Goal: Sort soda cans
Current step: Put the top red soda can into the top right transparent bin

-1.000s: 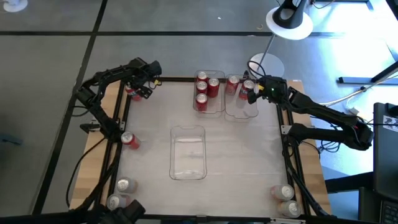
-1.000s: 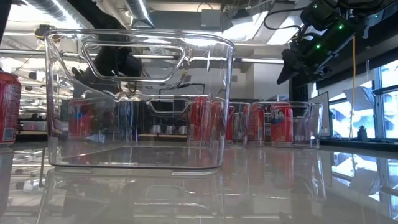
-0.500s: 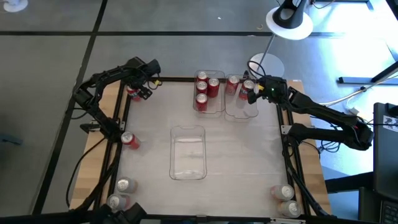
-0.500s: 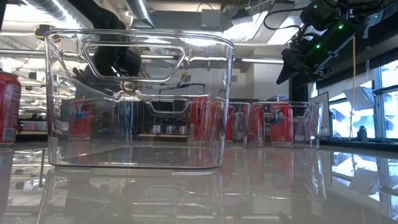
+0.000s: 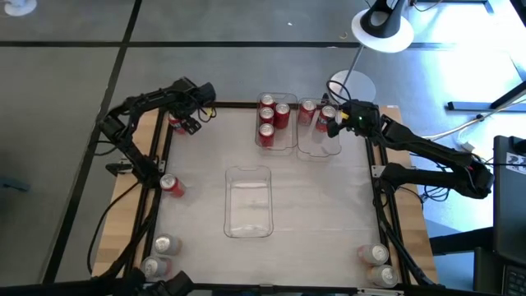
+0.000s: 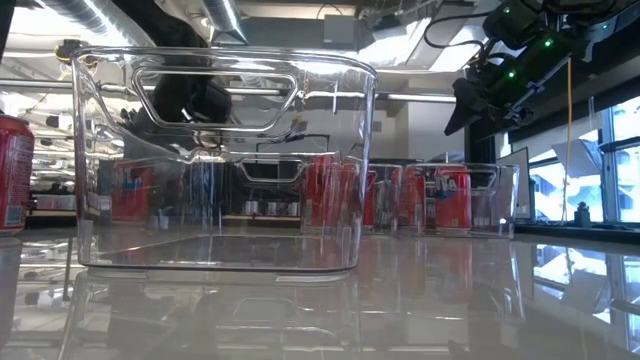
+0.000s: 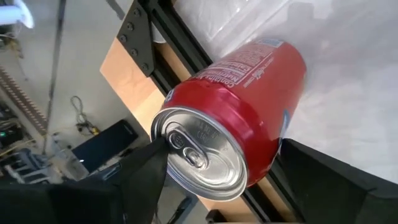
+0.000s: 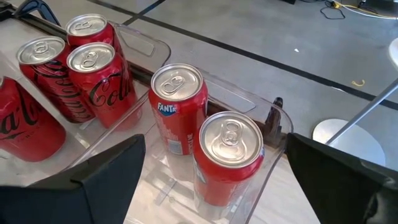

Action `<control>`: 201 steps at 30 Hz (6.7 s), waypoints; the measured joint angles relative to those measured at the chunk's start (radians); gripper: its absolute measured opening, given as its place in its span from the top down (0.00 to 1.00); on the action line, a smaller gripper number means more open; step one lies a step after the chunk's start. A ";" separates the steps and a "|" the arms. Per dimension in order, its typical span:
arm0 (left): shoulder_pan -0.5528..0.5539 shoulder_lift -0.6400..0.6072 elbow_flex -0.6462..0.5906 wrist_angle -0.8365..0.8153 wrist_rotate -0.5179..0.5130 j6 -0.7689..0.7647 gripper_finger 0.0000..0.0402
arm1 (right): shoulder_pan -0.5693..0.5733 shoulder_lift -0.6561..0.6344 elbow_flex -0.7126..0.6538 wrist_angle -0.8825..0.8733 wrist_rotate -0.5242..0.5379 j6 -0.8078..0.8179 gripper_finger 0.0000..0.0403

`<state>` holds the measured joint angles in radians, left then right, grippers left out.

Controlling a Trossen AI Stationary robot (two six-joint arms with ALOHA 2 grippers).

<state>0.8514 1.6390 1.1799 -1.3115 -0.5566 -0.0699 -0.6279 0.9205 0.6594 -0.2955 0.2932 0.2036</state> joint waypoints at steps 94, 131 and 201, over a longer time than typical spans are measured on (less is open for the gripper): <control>0.069 0.189 0.135 -0.133 -0.013 0.334 0.11 | 0.000 0.000 -0.136 0.071 -0.060 0.011 0.04; -0.398 -0.123 0.470 -0.167 0.169 0.199 0.27 | 0.000 -0.049 -0.105 0.197 -0.314 0.022 0.04; -0.727 -0.114 0.120 1.089 0.497 0.103 0.30 | 0.458 0.230 -0.063 0.683 -0.345 0.000 1.00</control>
<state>0.1242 1.5246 1.3004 -0.2222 -0.0599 0.0329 -0.1696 1.1507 0.5964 0.3878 -0.0521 0.2039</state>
